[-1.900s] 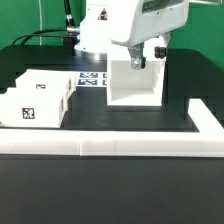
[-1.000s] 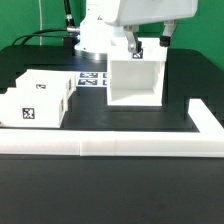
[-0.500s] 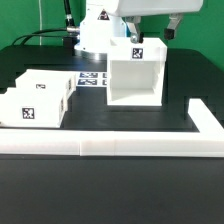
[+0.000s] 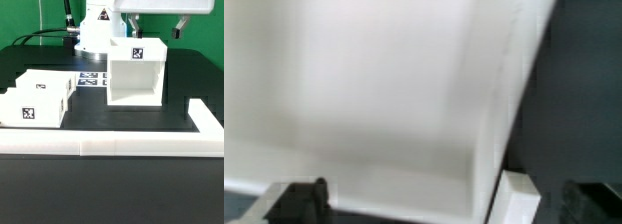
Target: Assemble drawer
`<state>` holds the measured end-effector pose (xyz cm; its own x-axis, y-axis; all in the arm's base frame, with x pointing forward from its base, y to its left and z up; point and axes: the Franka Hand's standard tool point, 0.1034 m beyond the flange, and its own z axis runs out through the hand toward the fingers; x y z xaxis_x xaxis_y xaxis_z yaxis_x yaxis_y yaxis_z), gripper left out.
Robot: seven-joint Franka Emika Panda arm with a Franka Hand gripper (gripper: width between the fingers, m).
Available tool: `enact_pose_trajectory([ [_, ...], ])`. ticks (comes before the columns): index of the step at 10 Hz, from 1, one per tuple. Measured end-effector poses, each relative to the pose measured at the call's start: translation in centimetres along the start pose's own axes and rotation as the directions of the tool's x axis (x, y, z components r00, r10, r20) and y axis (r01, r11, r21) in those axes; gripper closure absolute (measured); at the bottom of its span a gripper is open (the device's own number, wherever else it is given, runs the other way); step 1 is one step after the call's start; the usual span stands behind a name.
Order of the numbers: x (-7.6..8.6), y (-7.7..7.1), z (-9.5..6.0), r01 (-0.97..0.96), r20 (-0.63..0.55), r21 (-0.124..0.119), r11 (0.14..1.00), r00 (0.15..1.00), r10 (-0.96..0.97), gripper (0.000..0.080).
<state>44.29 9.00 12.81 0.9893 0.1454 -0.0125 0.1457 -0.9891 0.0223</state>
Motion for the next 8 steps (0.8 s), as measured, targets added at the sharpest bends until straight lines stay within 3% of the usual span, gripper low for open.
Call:
enact_pose_trajectory([
  [4,-0.1,-0.1,0.2,-0.022,-0.002,0.01,1.0,1.0,0.022,0.015],
  [5,-0.6,-0.4,0.9,-0.085,-0.018,0.028,0.996,0.996,0.085,0.015],
  [8,-2.0,-1.2,2.0,-0.122,0.013,0.031,0.992,0.992,0.122,0.015],
])
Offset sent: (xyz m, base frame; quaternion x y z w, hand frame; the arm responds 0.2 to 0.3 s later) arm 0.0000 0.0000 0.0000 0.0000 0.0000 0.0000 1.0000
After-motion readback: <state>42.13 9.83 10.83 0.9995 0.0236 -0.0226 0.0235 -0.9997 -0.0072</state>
